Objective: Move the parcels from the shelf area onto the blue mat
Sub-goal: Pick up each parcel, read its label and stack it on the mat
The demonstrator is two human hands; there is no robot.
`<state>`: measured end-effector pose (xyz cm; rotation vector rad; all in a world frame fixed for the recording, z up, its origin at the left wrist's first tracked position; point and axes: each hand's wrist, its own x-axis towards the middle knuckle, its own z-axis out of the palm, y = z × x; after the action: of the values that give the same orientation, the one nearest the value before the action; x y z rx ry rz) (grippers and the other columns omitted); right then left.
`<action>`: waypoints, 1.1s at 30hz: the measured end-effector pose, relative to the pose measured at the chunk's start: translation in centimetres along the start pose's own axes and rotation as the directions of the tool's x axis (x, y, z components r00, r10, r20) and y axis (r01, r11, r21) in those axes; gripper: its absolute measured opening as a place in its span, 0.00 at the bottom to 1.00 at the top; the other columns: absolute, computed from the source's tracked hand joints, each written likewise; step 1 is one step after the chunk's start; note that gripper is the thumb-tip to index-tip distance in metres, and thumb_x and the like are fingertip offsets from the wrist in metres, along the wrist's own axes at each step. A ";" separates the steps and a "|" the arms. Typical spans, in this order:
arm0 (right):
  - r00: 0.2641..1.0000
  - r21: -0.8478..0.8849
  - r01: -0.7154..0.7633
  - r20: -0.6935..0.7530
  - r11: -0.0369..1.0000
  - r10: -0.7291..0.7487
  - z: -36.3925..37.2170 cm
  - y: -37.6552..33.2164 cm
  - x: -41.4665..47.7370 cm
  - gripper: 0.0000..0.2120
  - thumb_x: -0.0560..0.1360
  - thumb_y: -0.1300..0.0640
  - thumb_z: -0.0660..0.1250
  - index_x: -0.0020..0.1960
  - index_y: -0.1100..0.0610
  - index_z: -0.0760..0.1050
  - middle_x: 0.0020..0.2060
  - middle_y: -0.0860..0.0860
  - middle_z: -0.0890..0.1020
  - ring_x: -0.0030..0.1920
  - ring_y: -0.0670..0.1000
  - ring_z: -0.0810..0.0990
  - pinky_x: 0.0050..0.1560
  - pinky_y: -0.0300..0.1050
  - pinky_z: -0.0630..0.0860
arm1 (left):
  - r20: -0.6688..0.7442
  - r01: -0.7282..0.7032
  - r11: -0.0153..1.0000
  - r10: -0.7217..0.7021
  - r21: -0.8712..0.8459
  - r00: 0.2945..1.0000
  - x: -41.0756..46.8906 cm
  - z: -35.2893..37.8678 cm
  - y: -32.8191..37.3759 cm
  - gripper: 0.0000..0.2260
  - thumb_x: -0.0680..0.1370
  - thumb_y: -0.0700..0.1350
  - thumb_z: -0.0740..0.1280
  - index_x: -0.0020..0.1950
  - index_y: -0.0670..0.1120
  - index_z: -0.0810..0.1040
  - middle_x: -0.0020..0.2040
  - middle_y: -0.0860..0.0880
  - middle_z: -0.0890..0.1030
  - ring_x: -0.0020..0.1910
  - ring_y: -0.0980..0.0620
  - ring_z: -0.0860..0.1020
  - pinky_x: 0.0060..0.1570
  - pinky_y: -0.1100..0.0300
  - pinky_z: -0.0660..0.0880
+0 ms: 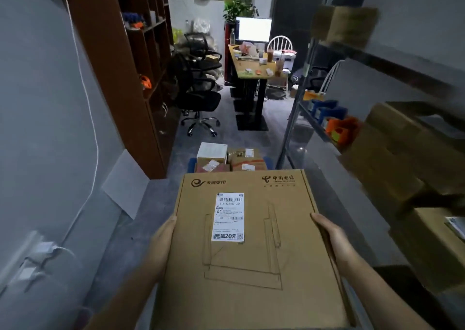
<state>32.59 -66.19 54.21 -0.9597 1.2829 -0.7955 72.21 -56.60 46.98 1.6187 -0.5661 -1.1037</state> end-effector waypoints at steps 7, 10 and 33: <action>0.994 0.046 -0.077 0.085 0.996 0.073 8.9 -3.8 13.5 0.20 0.77 0.44 0.62 0.66 0.51 0.76 0.59 0.55 0.82 0.61 0.59 0.79 0.68 0.62 0.68 | -0.012 -0.031 0.999 0.031 0.024 0.999 14.0 -2.7 6.1 0.15 0.79 0.62 0.61 0.53 0.54 0.80 0.50 0.53 0.83 0.48 0.54 0.82 0.51 0.55 0.79; 0.997 0.010 -0.069 0.045 0.998 0.068 11.7 -5.5 18.5 0.21 0.78 0.43 0.62 0.67 0.50 0.75 0.60 0.55 0.81 0.61 0.58 0.78 0.68 0.63 0.68 | 0.000 -0.115 0.989 0.115 0.089 0.993 19.0 -3.6 8.8 0.17 0.79 0.62 0.61 0.53 0.52 0.81 0.46 0.55 0.84 0.44 0.59 0.83 0.44 0.63 0.81; 0.997 -0.069 -0.015 -0.072 0.998 0.010 21.4 -18.8 56.7 0.14 0.75 0.50 0.68 0.59 0.50 0.80 0.51 0.50 0.85 0.54 0.54 0.82 0.59 0.54 0.76 | 0.054 -0.180 0.975 0.174 0.130 0.983 54.7 2.4 24.2 0.12 0.83 0.58 0.56 0.58 0.74 0.76 0.50 0.69 0.82 0.49 0.67 0.81 0.40 0.74 0.76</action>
<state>62.05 -122.15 48.58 -0.9847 1.3851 -0.7863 99.35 -109.90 48.74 1.6278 -0.8113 -0.9865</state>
